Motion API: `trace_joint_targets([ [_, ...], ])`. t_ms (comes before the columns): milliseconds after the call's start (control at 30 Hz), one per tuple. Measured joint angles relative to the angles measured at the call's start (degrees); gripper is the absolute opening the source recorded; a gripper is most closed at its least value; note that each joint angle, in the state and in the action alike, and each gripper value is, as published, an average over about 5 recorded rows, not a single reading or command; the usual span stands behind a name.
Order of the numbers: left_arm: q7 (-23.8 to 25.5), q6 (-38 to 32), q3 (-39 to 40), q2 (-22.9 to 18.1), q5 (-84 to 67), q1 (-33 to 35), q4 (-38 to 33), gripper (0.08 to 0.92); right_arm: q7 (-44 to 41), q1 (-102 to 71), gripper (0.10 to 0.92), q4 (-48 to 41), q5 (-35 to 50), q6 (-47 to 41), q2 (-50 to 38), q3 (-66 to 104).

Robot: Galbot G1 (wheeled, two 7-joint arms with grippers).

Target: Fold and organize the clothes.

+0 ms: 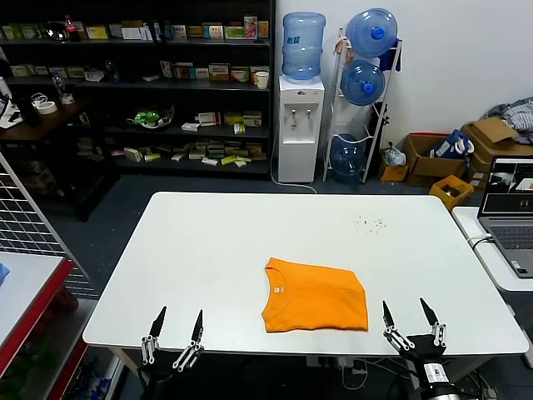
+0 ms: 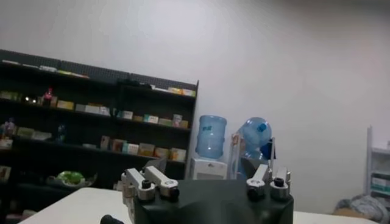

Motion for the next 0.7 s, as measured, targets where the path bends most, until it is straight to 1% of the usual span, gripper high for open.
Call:
trace_joint_targets([
  [700,0.06,0.27,-0.42,0.01,-0.55,-0.67,0.44,0.823,-1.04,0.30,0.823,0.62,1.39,-1.76,0.15,-0.23],
])
